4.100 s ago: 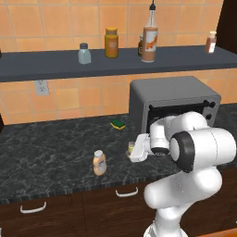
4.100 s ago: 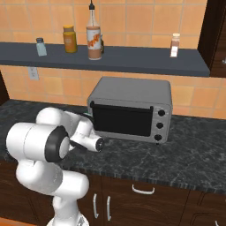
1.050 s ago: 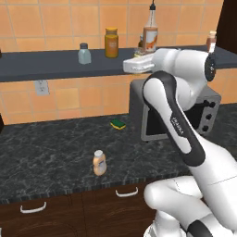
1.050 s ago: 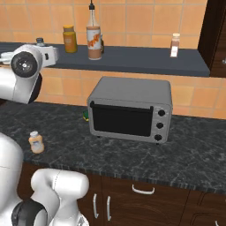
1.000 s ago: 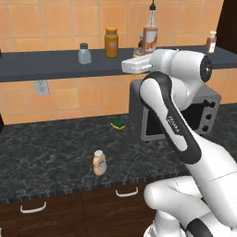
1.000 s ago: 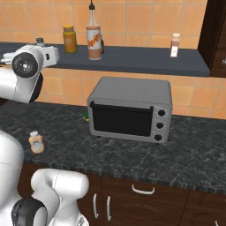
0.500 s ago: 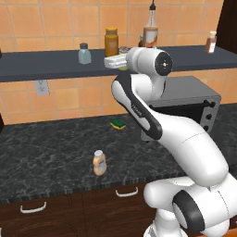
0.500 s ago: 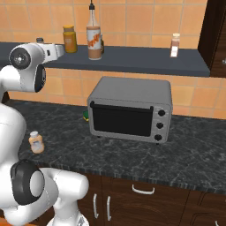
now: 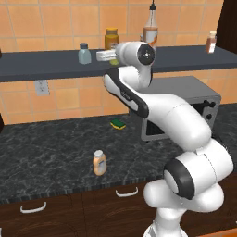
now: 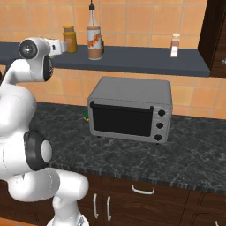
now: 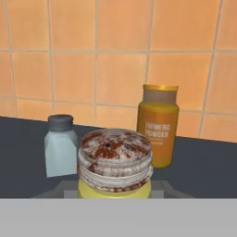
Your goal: Put the shaker and condiment bottle from the counter next to their counterparts in the cabinet.
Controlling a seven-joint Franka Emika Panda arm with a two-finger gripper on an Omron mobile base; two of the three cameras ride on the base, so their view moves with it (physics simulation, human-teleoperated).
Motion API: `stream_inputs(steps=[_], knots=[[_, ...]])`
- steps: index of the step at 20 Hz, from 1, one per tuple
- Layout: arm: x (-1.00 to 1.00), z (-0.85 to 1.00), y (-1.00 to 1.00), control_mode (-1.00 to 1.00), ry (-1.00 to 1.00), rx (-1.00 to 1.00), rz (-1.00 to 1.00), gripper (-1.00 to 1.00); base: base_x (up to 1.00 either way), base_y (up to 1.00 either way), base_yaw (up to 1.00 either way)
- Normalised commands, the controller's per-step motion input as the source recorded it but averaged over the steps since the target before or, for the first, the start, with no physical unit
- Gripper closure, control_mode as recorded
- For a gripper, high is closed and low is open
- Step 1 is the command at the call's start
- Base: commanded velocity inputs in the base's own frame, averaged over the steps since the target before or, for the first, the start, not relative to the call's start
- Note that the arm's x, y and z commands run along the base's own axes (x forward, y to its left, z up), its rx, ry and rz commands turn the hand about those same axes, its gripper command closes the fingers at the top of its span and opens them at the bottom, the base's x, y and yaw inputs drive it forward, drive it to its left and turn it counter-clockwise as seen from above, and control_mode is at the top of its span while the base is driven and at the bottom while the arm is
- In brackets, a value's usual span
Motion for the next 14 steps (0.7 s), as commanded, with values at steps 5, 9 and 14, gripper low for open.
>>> stream_inputs(steps=[5,9,14], knots=[[0.49,-0.04,0.15,-1.00,0.11,0.00,0.02,1.00,0.00,0.00,0.00],[0.31,-0.24,0.08,-1.00,0.12,0.00,0.15,1.00,0.00,0.00,0.00],[0.11,-0.19,0.00,-1.00,0.03,0.00,0.12,1.00,0.00,0.00,0.00]])
